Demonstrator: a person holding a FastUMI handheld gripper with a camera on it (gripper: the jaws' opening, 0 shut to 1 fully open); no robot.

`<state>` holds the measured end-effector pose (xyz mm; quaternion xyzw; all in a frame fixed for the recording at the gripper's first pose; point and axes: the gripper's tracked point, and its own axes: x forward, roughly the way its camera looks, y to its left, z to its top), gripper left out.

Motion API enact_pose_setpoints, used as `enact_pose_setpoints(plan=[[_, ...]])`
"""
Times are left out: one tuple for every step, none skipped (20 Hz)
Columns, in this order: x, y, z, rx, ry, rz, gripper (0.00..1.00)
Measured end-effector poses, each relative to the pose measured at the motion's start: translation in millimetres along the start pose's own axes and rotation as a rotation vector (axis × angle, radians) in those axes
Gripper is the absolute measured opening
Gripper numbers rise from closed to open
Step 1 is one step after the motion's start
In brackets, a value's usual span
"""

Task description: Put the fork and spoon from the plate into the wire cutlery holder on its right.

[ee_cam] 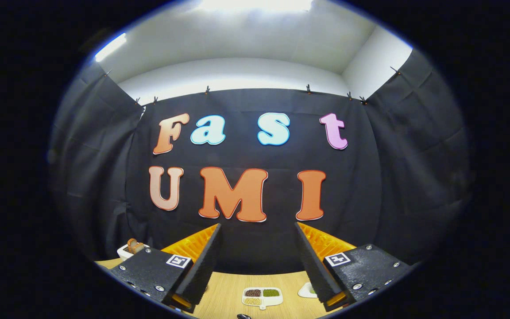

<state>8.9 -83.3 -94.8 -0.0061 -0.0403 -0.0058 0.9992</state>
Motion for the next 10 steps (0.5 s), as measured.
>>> enact_pose_setpoints(plan=[[-1, 1, 2, -0.006, -0.010, 0.002, 0.94], [0, 2, 4, -0.011, -0.018, 0.004, 0.95], [0, 5, 5, -0.015, -0.020, 0.008, 0.95], [1, 9, 4, -0.016, -0.020, 0.014, 0.95], [0, 13, 5, -0.016, -0.020, 0.021, 0.95], [-1, 15, 6, -0.014, -0.018, 0.026, 0.95], [-1, 19, 8, -0.015, -0.022, 0.031, 0.96], [0, 21, 9, -0.018, -0.025, 0.031, 0.96], [0, 23, 11, -0.016, -0.026, 0.035, 0.96], [-1, 26, 13, -0.015, -0.028, 0.037, 0.96]])
